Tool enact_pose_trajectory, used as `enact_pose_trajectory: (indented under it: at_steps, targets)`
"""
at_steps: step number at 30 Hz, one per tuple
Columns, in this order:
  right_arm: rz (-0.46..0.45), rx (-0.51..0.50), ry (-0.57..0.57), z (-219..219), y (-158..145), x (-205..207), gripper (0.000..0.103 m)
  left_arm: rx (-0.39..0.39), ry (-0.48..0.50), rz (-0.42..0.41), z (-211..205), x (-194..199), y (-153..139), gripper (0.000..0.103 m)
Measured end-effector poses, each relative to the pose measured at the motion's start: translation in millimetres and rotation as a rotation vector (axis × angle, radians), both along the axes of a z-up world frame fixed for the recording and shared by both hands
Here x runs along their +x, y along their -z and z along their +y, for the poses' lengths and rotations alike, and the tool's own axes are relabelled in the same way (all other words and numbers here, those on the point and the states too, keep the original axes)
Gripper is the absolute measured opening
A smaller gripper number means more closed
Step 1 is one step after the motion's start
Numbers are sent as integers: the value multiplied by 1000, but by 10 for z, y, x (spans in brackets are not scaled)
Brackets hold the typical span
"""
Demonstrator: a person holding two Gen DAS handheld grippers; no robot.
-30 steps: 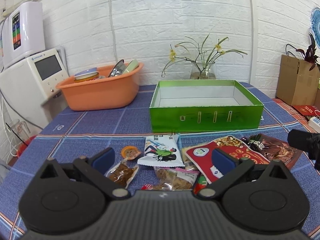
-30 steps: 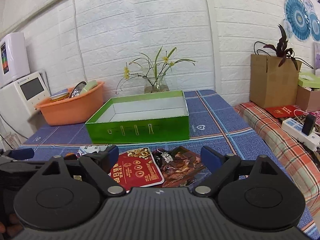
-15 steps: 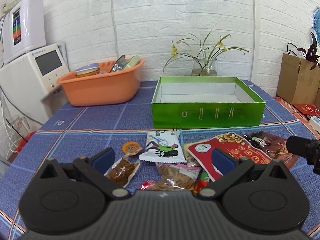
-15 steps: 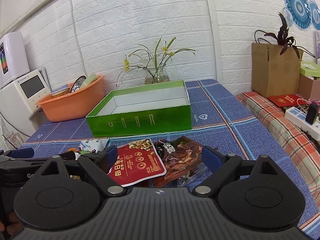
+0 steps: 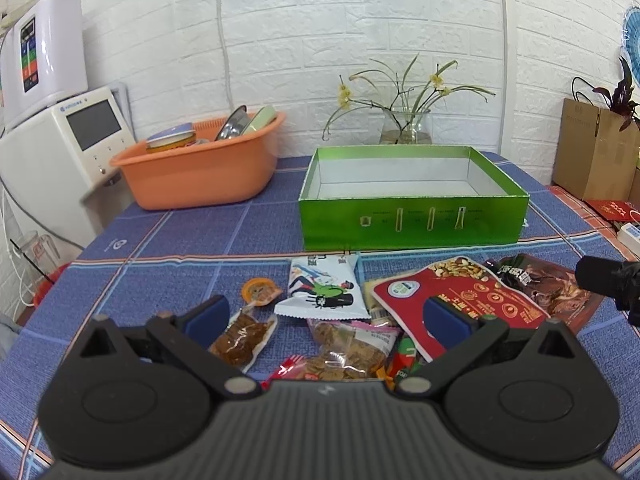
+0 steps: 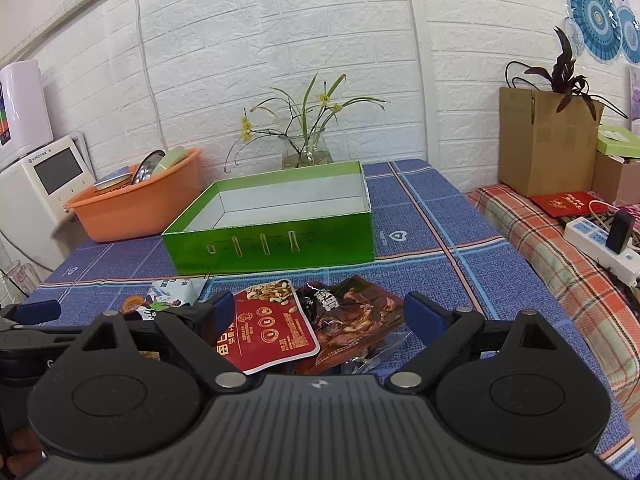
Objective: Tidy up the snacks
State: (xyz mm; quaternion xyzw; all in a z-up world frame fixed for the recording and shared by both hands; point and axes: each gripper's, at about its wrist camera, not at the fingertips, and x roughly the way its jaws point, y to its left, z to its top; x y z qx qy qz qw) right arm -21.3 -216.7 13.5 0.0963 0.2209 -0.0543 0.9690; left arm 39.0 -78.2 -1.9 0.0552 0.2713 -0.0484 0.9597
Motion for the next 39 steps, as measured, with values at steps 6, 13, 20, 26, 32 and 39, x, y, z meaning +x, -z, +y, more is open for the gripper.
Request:
enact_pose_trajectory:
  at_steps: [6, 13, 20, 26, 32, 39]
  targets:
    - [31, 6, -2, 23, 33, -47, 103, 12, -8, 24, 20, -72, 59, 103]
    - [85, -50, -26, 63, 123, -425, 103, 7, -16, 72, 66, -386, 114, 103]
    - [98, -37, -39, 110, 150, -539, 103, 19, 7, 67, 3, -509, 81, 103]
    - [108, -31, -76, 189, 207, -585, 103, 16, -5, 75, 15, -564, 103, 103]
    - [-66, 38, -62, -43, 192, -592, 103, -98, 57, 34, 119, -496, 108, 103]
    - [-83, 184, -226, -522, 1, 174, 103, -302, 159, 94, 27, 45, 20, 103]
